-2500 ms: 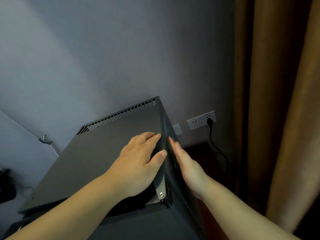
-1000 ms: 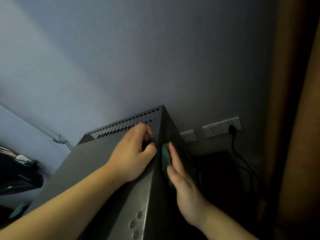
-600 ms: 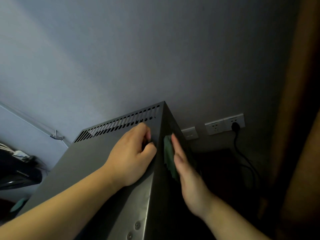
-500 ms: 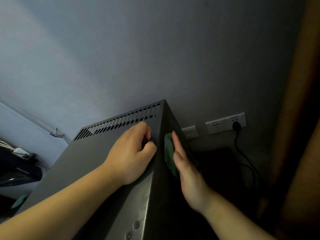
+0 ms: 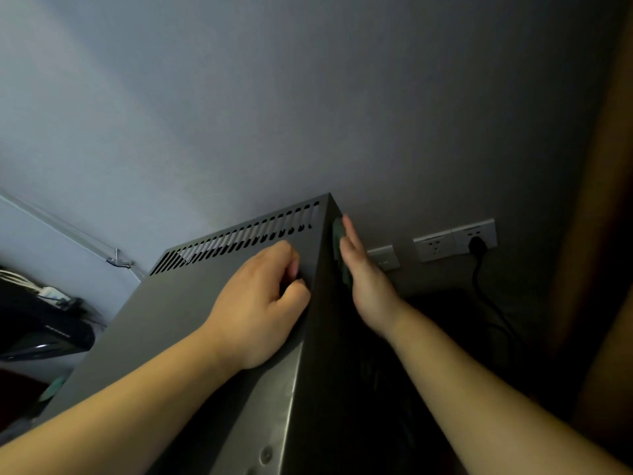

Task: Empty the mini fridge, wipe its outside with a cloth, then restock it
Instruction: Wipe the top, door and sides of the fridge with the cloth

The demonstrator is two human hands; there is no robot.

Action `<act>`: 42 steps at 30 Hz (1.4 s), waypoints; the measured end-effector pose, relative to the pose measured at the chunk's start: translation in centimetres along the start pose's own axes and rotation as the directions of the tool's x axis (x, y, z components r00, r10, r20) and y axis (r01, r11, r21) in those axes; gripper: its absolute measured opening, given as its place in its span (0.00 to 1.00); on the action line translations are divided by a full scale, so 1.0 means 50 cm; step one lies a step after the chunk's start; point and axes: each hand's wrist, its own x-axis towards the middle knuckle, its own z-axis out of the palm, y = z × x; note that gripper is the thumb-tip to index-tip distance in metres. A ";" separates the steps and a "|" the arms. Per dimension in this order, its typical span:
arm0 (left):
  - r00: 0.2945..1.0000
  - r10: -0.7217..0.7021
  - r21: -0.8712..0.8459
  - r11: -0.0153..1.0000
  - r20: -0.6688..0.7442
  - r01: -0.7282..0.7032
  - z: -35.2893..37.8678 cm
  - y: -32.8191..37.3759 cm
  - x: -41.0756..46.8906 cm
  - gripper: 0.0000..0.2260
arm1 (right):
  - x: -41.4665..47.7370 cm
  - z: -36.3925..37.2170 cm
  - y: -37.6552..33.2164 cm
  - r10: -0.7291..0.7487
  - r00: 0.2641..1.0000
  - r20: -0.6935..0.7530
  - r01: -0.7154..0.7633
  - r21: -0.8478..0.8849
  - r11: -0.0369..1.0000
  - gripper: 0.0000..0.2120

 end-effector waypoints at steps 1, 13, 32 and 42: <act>1.000 -0.005 -0.004 1.000 0.005 0.005 -0.001 0.000 0.000 0.04 | 0.027 -0.012 -0.001 0.023 0.999 -0.031 -0.024 -0.012 1.000 0.28; 0.999 -0.029 -0.003 1.000 0.021 0.029 -0.002 0.002 0.000 0.04 | 0.032 -0.030 0.053 0.070 0.997 -0.029 -0.067 0.088 0.994 0.33; 0.998 -0.057 -0.016 0.998 0.034 0.058 -0.002 0.006 -0.001 0.02 | -0.012 -0.082 0.148 0.345 0.939 -0.002 -0.332 0.269 0.904 0.35; 0.997 -0.053 -0.010 0.999 0.051 0.053 0.000 0.001 0.002 0.02 | -0.178 -0.021 0.133 0.246 0.967 0.067 -0.254 0.149 0.956 0.34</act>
